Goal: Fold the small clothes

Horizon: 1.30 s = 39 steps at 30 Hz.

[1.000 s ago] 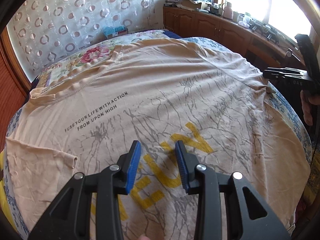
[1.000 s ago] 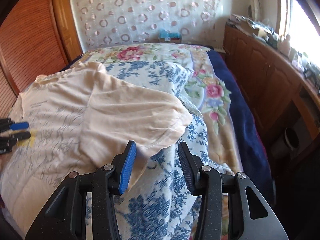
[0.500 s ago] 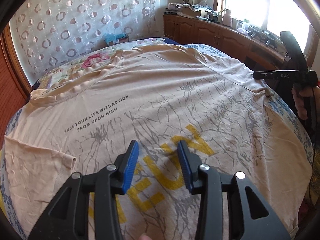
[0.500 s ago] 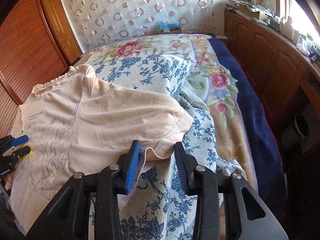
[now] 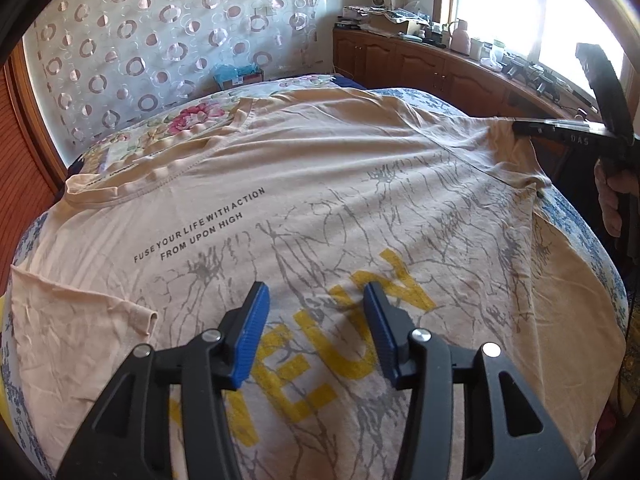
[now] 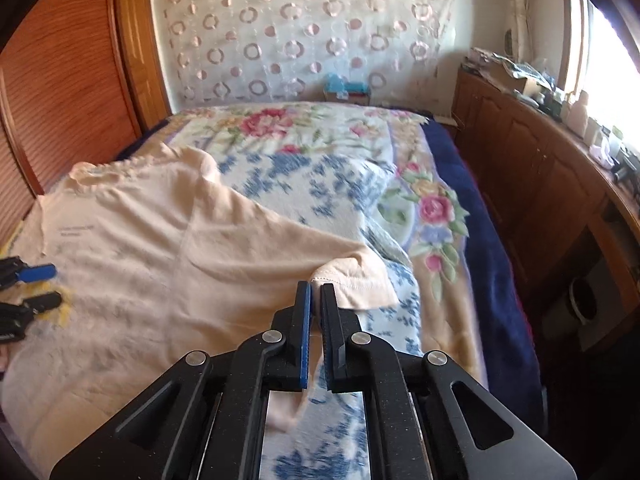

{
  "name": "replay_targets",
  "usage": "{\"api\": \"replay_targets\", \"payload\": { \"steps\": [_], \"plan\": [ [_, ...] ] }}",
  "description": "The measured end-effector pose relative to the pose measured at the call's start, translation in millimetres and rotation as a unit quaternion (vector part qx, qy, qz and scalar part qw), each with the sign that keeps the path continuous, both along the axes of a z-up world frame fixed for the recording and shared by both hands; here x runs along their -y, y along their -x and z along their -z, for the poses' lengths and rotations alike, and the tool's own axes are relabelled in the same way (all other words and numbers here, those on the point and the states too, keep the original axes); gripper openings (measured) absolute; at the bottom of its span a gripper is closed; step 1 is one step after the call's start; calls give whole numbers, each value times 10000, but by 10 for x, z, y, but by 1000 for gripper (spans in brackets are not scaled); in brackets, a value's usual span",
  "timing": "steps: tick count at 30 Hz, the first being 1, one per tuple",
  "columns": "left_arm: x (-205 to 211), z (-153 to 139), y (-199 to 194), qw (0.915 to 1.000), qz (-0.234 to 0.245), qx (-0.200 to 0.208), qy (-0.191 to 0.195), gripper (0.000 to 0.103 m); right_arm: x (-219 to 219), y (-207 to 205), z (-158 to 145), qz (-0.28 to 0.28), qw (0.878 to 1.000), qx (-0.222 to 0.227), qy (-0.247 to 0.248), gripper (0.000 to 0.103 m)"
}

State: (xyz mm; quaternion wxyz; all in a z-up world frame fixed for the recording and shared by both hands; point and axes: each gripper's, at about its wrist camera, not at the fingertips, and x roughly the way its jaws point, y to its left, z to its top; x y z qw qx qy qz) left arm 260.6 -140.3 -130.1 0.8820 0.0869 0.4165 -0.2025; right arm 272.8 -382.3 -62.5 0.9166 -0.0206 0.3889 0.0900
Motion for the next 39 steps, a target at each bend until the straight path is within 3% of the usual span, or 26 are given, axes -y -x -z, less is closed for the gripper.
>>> {"api": "replay_targets", "payload": {
  "steps": [4, 8, 15, 18, 19, 21, 23, 31, 35, 39],
  "plan": [
    [-132, -56, 110, 9999, 17, -85, 126, 48, -195, 12, -195, -217, 9995, 183, -141, 2],
    [-372, -306, 379, 9991, -161, 237, 328, 48, -543, 94, -407, -557, 9974, 393, -212, 2],
    [-674, -666, 835, 9970, -278, 677, 239, 48, -961, 242, -568, -898, 9940, 550, -304, 2],
    [-756, -775, 973, 9962, -289, 782, 265, 48, -868, 216, -524, -596, 9966, 561, -124, 6],
    [-770, -793, 993, 9961, -285, 785, 294, 48, -813, 199, -503, -491, 9972, 560, -57, 12],
    [-811, -834, 1057, 9956, -250, 809, 396, 48, -653, 162, -437, -221, 9983, 535, 63, 34],
    [-801, -853, 1093, 9952, -255, 849, 425, 48, -468, 109, -346, 48, 9991, 419, 99, 40],
    [-733, -780, 1112, 9952, -282, 777, 523, 48, 21, -82, 114, 693, 9970, -353, -56, 40],
    [-717, -739, 1115, 9955, -294, 711, 546, 48, 108, -116, 248, 814, 9948, -566, -236, 40],
    [-720, -733, 1116, 9955, -312, 711, 546, 48, 104, -110, 295, 807, 9952, -551, -105, 39]
  ]
}}
